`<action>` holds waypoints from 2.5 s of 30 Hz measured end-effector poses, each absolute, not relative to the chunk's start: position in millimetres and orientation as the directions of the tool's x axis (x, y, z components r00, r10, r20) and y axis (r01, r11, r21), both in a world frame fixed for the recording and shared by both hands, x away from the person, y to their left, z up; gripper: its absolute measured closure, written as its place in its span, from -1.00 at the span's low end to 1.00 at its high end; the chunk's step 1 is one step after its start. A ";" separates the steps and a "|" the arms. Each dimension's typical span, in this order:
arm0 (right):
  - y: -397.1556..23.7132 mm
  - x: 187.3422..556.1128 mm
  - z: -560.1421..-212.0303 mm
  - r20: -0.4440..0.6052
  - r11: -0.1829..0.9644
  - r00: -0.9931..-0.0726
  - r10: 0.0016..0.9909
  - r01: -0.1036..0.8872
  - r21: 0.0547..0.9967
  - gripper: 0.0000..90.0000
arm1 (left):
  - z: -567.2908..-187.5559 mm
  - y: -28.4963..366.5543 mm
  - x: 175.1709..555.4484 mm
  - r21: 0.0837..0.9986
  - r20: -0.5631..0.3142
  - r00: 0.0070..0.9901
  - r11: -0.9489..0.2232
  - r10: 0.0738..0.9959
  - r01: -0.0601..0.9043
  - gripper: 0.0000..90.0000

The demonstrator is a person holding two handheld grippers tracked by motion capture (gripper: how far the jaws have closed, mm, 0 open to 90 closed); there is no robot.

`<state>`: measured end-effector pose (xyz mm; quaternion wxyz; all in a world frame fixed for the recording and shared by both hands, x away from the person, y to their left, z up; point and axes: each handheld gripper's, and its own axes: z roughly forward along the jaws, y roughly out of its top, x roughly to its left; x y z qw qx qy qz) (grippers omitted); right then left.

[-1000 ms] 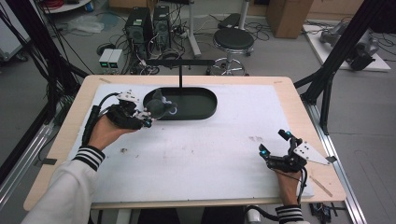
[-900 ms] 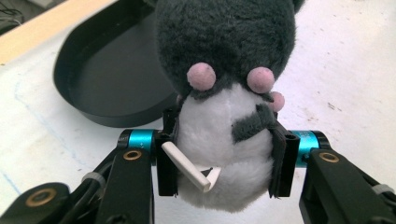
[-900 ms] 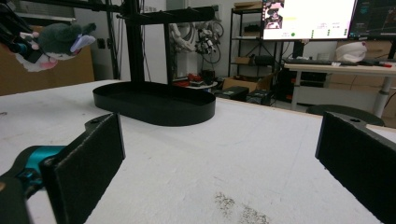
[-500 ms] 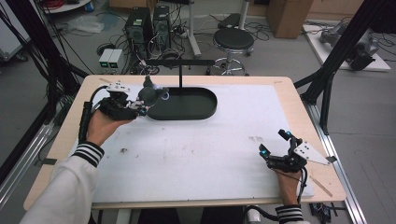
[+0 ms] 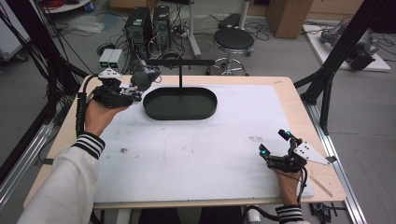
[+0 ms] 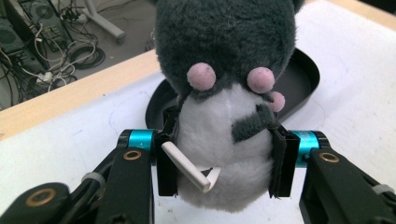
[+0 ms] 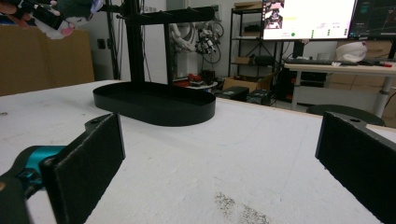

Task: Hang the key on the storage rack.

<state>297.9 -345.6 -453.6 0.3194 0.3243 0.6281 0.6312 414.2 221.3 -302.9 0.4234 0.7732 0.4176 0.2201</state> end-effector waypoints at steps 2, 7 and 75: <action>-345.5 297.7 -453.6 0.011 -0.009 -0.586 0.810 0.007 1.000 -0.99 | -301.9 222.3 416.8 0.840 -0.013 0.543 -0.285 0.840 0.461 0.24; -345.5 297.6 -453.6 0.014 -0.011 -0.586 0.810 0.009 1.000 -0.99 | -300.1 223.7 422.2 0.847 -0.023 0.530 -0.265 0.848 0.461 0.24; -345.8 296.9 -453.8 0.020 -0.018 -0.586 0.810 0.009 1.000 -0.99 | -338.5 227.7 476.2 0.797 -0.037 0.378 -0.201 0.925 0.569 0.23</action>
